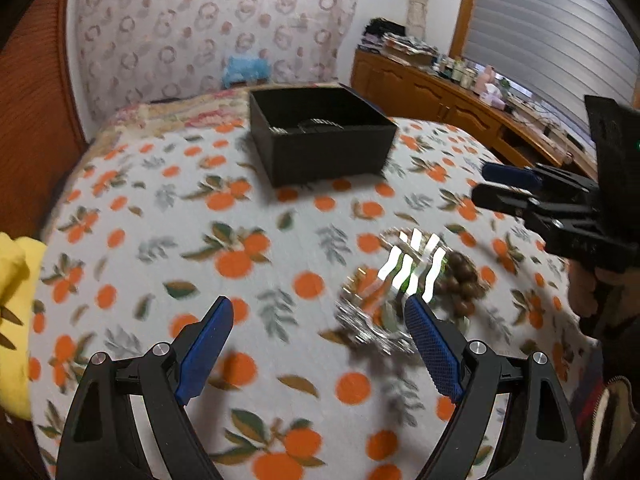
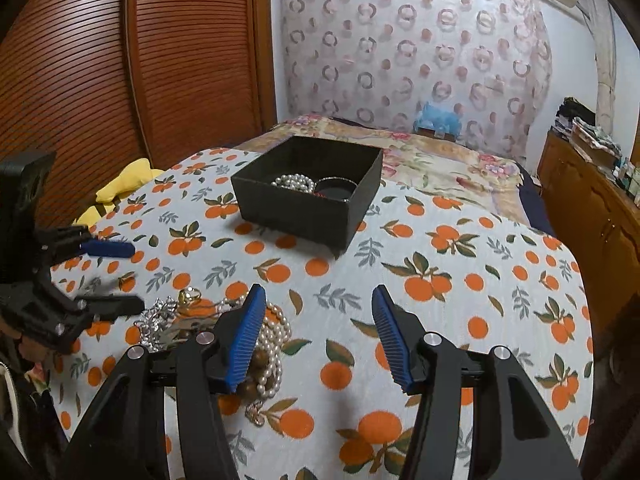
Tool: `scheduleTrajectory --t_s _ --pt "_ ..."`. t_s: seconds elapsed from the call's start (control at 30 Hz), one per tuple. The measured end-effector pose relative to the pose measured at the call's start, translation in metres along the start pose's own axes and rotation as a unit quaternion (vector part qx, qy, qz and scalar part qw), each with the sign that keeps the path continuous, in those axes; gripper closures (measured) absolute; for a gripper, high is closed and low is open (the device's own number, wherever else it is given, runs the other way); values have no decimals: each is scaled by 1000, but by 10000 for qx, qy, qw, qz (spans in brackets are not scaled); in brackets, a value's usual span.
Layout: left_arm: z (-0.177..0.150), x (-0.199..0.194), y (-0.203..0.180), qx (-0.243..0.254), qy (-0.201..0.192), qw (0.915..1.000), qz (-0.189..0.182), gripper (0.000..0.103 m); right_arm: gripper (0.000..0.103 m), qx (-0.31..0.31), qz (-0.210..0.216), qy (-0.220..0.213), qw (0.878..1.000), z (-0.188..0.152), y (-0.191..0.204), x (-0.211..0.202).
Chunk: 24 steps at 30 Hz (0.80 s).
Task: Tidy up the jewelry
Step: 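Withdraw both tools from the box and move the left tool to the silver hair comb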
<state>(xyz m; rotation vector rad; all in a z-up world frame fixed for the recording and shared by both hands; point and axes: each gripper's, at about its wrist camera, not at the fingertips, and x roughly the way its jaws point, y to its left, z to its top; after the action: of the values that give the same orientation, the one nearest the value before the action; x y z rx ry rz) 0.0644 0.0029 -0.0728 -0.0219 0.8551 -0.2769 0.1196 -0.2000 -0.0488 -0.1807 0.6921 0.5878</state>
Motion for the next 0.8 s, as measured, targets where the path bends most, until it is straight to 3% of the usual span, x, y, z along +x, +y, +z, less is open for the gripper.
scheduleTrajectory --t_s 0.43,0.57,0.7,0.8 --pt "-5 25 -26 224 283 9987 -357 20 45 151 51 99 9998 -15 -3 0" --pt "-4 27 -27 215 245 9987 -399 30 45 175 81 109 9998 -16 -3 1" --pt "-4 27 -29 283 213 9987 -353 48 45 159 97 96 9998 -16 -1 1" --pt "-6 25 -30 325 194 9986 -368 49 45 150 99 106 9998 -16 0 1"
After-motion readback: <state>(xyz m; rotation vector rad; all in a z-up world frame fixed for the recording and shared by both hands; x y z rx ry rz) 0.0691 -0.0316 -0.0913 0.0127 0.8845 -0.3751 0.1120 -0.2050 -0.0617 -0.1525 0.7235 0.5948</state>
